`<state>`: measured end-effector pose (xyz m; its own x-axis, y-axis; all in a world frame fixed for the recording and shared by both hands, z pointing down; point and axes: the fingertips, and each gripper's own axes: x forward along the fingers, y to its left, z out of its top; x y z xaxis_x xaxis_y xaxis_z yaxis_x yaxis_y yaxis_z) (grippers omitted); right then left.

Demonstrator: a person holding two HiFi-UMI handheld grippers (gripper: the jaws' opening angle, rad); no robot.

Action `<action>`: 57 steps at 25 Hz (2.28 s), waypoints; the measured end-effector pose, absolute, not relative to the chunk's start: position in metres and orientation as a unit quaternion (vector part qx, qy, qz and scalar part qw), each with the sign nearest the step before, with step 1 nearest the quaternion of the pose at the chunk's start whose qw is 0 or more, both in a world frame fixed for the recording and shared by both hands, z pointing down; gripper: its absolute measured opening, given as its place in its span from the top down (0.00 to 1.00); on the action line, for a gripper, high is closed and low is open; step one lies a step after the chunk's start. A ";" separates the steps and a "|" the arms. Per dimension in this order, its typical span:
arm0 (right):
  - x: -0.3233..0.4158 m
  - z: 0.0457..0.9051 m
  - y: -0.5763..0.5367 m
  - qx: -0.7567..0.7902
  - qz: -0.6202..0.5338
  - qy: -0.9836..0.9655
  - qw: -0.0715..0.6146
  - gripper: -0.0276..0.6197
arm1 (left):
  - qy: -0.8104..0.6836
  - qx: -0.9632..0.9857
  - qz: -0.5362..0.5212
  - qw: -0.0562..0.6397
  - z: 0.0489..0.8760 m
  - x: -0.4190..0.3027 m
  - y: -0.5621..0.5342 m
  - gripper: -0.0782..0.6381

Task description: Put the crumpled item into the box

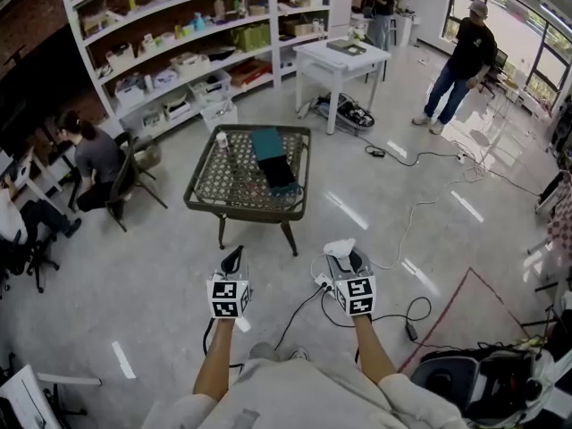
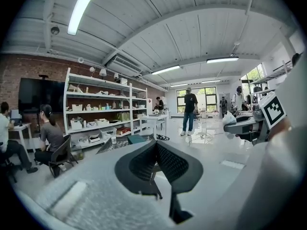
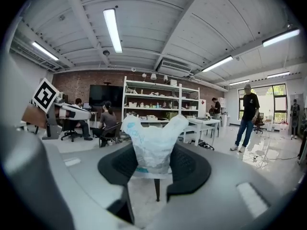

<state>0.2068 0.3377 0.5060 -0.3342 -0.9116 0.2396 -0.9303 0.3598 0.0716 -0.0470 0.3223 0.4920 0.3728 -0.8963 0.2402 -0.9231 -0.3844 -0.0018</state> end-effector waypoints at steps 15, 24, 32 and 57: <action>0.191 0.528 0.294 0.543 0.053 -0.827 0.134 0.68 | -0.563 0.815 0.107 0.082 0.511 -0.058 0.287 0.88; 0.169 0.543 0.226 0.540 0.059 -0.827 0.145 0.68 | -0.563 0.814 0.107 0.095 0.530 -0.079 0.216 0.88; 0.135 0.536 0.135 0.548 0.051 -0.821 0.152 0.68 | -0.551 0.823 0.097 0.099 0.529 -0.109 0.120 0.88; 0.072 0.528 -0.013 0.588 0.043 -0.789 0.174 0.68 | -0.486 0.863 0.087 0.108 0.534 -0.155 -0.059 0.88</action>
<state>0.0725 -0.0127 0.5285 -0.2484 -0.9121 0.3262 -0.9423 0.3055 0.1366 -0.1552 -0.0593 0.5343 0.5128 -0.8200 0.2542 -0.8573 -0.5046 0.1017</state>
